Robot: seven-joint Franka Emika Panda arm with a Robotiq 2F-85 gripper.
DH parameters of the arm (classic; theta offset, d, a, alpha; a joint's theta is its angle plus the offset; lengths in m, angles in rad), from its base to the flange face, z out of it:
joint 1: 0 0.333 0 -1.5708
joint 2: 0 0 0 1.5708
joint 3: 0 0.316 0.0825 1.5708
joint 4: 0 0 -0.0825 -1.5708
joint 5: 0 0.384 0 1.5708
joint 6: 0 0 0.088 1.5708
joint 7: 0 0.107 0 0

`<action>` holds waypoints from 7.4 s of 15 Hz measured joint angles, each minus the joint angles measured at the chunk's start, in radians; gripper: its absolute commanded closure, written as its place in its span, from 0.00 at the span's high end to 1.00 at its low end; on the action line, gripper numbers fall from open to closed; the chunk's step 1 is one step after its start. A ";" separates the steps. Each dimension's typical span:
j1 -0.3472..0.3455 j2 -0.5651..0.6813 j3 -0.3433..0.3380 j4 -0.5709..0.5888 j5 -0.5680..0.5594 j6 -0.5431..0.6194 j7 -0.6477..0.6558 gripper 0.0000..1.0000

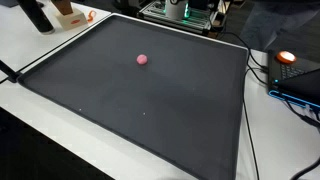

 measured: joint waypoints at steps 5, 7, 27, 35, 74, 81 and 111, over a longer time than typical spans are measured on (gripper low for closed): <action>0.002 0.000 0.000 0.000 0.000 0.000 0.000 0.42; 0.003 0.000 -0.001 0.000 0.000 0.000 0.000 0.27; 0.006 0.004 -0.003 0.005 0.001 0.000 -0.005 0.04; 0.006 0.005 -0.003 0.006 0.001 0.000 -0.007 0.04; 0.170 0.410 0.184 0.203 -0.072 0.194 0.303 0.01; 0.206 0.714 0.163 0.484 -0.204 -0.079 0.307 0.01; 0.327 1.275 0.089 1.095 -0.210 -0.470 0.039 0.01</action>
